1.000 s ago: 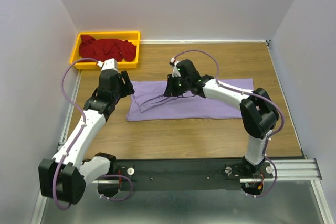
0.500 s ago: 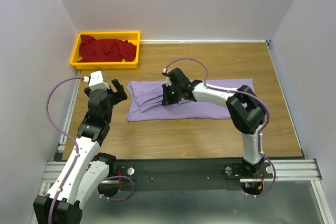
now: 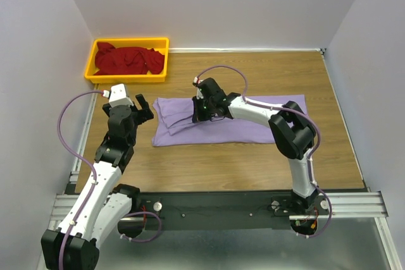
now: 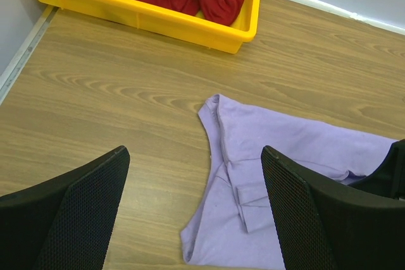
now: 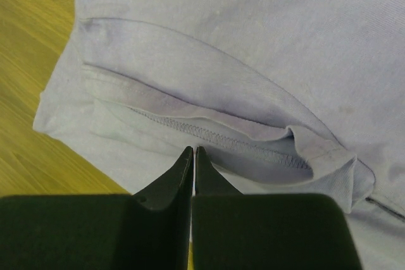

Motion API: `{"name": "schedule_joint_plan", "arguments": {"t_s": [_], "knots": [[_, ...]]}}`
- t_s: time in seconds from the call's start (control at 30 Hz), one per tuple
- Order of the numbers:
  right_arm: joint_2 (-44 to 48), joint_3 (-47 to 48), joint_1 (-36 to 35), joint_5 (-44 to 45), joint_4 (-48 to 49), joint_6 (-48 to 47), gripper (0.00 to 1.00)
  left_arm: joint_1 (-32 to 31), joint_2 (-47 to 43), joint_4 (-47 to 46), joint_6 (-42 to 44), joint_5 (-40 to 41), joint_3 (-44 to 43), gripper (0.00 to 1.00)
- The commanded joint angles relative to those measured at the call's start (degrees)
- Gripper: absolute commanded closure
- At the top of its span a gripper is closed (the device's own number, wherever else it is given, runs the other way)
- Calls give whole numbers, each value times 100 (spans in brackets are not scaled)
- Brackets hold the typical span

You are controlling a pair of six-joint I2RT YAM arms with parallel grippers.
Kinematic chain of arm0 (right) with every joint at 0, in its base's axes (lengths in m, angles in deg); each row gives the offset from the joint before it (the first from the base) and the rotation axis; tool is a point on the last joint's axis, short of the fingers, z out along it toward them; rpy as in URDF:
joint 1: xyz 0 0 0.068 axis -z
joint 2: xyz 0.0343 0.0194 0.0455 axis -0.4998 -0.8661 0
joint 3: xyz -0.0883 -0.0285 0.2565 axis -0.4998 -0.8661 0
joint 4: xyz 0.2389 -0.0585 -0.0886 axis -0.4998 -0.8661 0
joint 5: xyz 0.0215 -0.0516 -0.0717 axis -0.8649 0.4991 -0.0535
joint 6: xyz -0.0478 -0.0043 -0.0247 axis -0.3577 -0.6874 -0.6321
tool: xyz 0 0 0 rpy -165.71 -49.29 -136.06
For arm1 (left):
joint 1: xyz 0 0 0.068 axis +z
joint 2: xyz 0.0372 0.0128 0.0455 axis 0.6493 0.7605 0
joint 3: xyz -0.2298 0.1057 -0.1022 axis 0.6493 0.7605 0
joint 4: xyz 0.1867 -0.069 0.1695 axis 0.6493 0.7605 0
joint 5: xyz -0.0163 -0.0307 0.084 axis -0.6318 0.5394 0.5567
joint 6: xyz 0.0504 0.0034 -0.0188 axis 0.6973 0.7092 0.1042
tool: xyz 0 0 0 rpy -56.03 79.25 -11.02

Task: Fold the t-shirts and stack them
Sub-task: Fold the tshirt

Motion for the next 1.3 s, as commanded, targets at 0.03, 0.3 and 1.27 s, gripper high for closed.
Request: {"name": "schedule_joint_plan", "arguments": {"t_s": [0.03, 0.3, 1.27], "knots": [[-165, 283, -40, 137, -243, 51, 91, 29, -35, -139, 47, 216, -41, 8], [108, 99, -40, 128, -384, 51, 91, 29, -27, -147, 39, 190, -32, 8], [-472, 758, -40, 910, -410, 8, 83, 29, 17, -147, 39, 207, -24, 9]]}}
